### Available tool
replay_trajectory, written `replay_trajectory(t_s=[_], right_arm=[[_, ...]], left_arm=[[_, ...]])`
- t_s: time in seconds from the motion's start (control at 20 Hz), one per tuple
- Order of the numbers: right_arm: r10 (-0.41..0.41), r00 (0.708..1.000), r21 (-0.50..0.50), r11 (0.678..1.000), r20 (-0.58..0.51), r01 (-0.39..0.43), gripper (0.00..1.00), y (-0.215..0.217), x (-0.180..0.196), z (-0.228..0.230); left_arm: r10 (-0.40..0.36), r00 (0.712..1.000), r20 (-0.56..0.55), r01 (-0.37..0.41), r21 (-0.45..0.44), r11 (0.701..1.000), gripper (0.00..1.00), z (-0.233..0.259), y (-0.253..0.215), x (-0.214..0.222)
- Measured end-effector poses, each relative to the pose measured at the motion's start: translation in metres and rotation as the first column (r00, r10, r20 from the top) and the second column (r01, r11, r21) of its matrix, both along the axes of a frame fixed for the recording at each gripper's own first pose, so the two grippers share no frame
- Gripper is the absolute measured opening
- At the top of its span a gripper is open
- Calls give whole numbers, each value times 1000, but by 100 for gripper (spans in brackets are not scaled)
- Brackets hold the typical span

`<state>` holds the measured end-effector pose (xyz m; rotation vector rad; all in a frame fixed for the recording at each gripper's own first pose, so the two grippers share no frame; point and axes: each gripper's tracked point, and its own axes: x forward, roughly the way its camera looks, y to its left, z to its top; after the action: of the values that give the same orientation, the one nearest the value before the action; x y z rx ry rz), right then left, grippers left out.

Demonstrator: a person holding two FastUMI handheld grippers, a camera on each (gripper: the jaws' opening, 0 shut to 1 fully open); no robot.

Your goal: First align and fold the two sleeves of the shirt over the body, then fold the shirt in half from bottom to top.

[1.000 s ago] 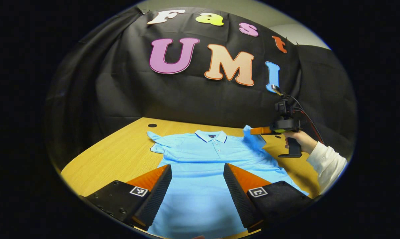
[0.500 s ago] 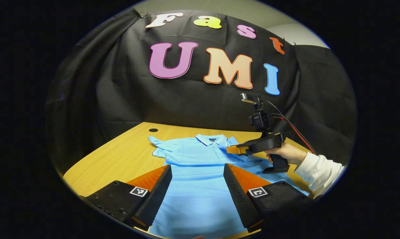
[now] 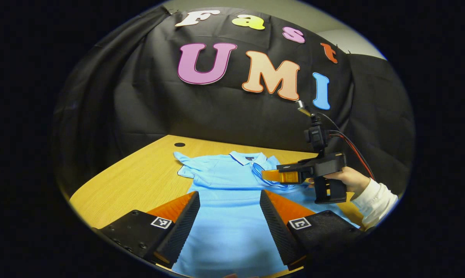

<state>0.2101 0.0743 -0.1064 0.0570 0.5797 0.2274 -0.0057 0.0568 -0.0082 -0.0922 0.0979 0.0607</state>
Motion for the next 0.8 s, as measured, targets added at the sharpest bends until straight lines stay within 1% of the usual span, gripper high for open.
replay_trajectory(t_s=[0.1,0.15,0.3,0.45,0.6,0.7,0.8], right_arm=[[4,1000,53,999,21,-5,99,0,-17,13],[5,1000,61,998,30,-7,99,-5,-29,18],[-25,998,72,997,63,21,97,-23,-62,36],[-47,994,72,997,95,40,98,-41,-97,49],[-70,989,61,996,127,63,99,-57,-125,49],[-70,990,94,994,121,59,98,-56,-144,43],[-64,991,122,991,115,50,98,-52,-156,37]], left_arm=[[25,1000,-7,-25,-8,1000,94,-2,9,2],[26,1000,-10,-26,-9,1000,94,-2,12,3],[38,999,-22,-39,-18,999,94,-4,20,11],[45,997,-60,-47,-31,998,93,-7,28,25],[65,992,-107,-67,-10,998,93,-7,44,45],[106,985,-139,-105,13,994,94,-4,63,58],[116,979,-166,-116,11,993,94,0,70,73]])
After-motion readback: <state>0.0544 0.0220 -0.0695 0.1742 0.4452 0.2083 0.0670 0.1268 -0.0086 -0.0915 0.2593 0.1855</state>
